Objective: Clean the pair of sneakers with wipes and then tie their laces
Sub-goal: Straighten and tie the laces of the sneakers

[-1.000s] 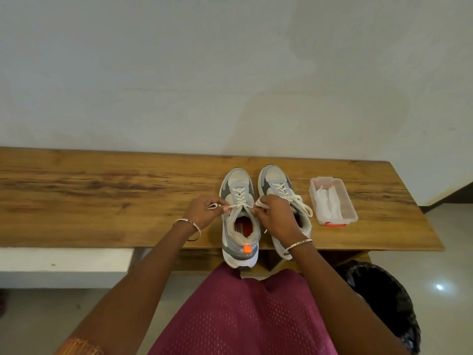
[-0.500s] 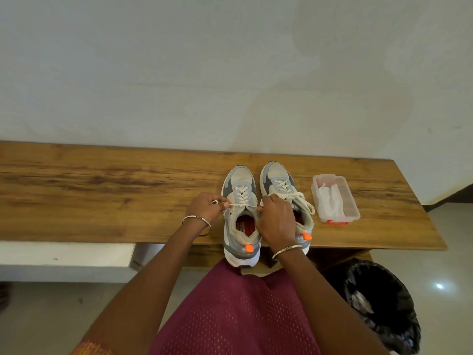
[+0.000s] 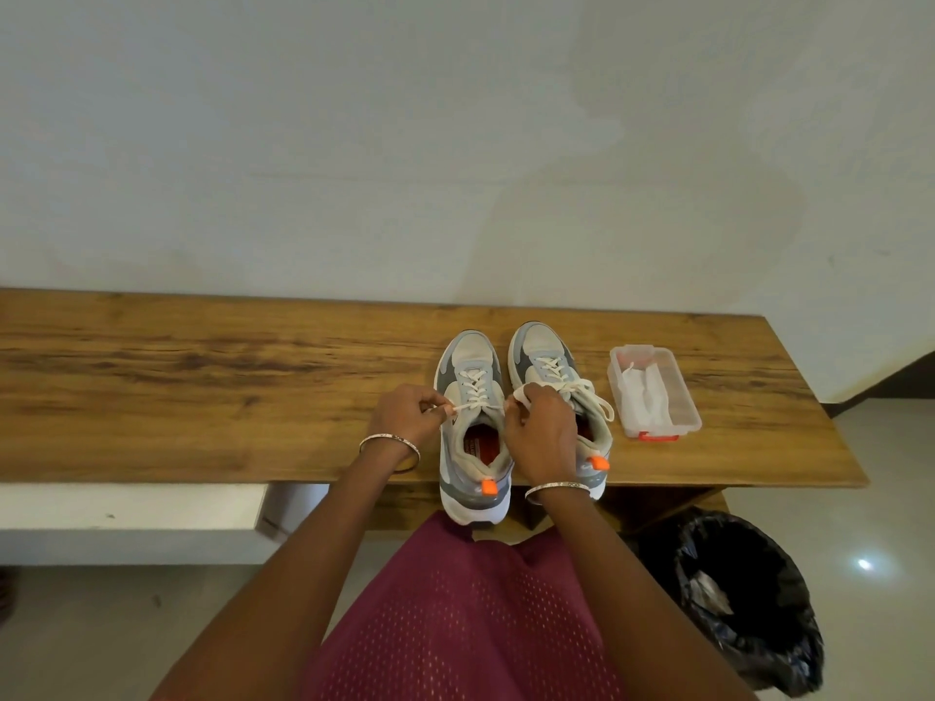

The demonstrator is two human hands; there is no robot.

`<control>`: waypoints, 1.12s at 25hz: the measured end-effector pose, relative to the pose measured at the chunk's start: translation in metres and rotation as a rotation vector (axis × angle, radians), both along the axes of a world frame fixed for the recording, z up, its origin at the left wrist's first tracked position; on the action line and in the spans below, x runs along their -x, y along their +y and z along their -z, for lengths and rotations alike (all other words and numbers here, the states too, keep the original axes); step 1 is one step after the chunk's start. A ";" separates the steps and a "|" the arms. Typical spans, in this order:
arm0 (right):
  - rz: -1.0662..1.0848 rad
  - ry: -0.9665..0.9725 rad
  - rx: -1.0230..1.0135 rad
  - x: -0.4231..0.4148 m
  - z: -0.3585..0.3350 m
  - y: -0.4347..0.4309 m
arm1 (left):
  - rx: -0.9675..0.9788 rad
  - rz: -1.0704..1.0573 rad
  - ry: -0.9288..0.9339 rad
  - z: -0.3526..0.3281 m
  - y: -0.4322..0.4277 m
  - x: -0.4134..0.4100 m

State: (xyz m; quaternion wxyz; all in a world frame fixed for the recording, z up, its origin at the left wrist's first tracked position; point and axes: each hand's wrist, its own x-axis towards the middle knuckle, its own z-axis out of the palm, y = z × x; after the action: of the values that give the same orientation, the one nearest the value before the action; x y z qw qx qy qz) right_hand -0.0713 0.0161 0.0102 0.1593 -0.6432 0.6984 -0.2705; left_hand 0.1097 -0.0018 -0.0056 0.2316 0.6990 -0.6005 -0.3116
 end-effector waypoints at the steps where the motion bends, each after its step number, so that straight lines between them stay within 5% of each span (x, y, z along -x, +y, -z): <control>1: 0.037 -0.134 -0.025 0.002 -0.005 0.003 | -0.006 0.013 -0.008 -0.002 0.000 -0.001; 3: 0.156 -0.313 -0.098 0.011 -0.018 0.006 | -0.015 0.030 -0.094 -0.006 0.000 0.000; 4: 0.204 -0.245 -0.112 0.017 -0.024 0.007 | -0.020 0.036 -0.146 -0.009 0.001 0.001; 7: 0.232 0.324 -0.095 0.029 -0.040 0.011 | -0.052 0.068 -0.121 -0.016 -0.001 0.006; 9: 0.159 0.451 -0.080 0.024 -0.046 0.008 | -0.088 0.065 0.005 -0.019 -0.004 0.011; 12: -0.088 0.245 -0.140 0.006 -0.036 -0.009 | -0.099 0.035 0.087 -0.019 -0.007 0.018; 14: -0.173 0.291 -0.221 -0.004 -0.021 -0.013 | -0.070 0.059 0.013 -0.017 -0.009 0.020; 28: -0.100 0.300 -0.148 -0.008 0.010 -0.008 | -0.001 -0.097 0.136 0.015 -0.003 0.017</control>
State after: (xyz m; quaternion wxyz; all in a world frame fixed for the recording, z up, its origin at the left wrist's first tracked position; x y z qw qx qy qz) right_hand -0.0630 0.0085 -0.0001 0.1136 -0.6968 0.6994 -0.1110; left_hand 0.0928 -0.0049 -0.0208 0.2864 0.7046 -0.5487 -0.3471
